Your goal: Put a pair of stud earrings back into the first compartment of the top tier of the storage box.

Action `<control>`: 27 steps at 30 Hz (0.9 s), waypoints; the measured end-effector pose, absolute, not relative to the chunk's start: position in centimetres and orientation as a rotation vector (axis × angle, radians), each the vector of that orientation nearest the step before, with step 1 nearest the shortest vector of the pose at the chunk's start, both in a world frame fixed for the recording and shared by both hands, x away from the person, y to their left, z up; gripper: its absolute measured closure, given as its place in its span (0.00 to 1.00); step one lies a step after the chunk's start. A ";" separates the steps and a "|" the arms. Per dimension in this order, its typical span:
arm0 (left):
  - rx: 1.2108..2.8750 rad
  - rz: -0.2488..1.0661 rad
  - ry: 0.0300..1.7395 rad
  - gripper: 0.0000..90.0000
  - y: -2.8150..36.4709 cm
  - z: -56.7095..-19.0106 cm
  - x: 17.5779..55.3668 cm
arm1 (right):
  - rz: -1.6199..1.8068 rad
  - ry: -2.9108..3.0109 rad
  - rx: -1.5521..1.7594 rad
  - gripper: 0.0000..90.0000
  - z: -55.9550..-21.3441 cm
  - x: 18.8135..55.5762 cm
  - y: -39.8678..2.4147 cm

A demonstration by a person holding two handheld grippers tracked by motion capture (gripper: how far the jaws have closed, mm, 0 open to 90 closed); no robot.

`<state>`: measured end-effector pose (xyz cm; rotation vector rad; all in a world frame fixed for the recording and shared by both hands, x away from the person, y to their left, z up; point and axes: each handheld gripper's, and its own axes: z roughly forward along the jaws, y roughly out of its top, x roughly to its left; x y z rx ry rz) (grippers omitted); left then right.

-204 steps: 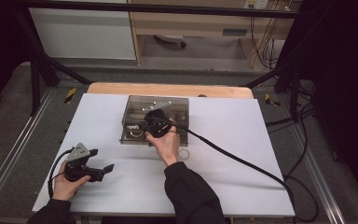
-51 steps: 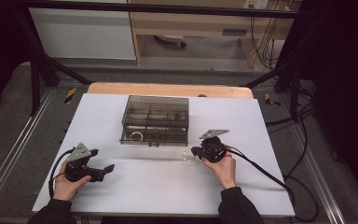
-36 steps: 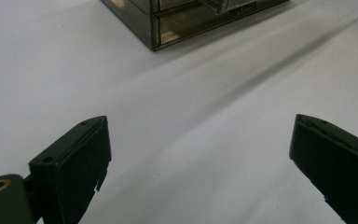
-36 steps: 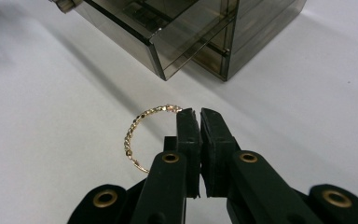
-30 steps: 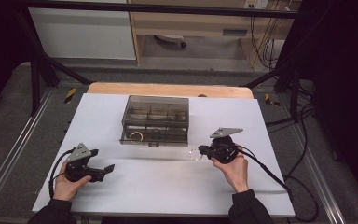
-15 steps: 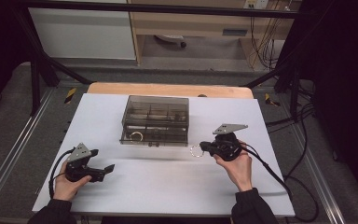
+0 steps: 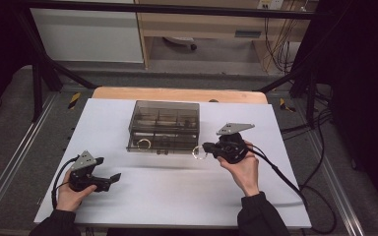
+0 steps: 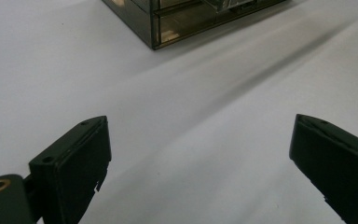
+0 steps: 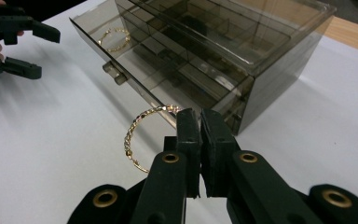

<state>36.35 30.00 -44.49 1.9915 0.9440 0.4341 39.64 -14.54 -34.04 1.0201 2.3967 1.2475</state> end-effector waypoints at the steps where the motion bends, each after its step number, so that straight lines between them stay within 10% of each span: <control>1: 1.992 0.434 0.944 0.06 30.0 -44.5 36.3 | 1.248 2.397 1.020 0.97 -34.0 39.6 -14.5; 27: 1.988 0.432 0.942 0.06 30.1 -44.4 36.3 | 1.322 2.391 0.941 0.97 -32.5 41.8 -7.9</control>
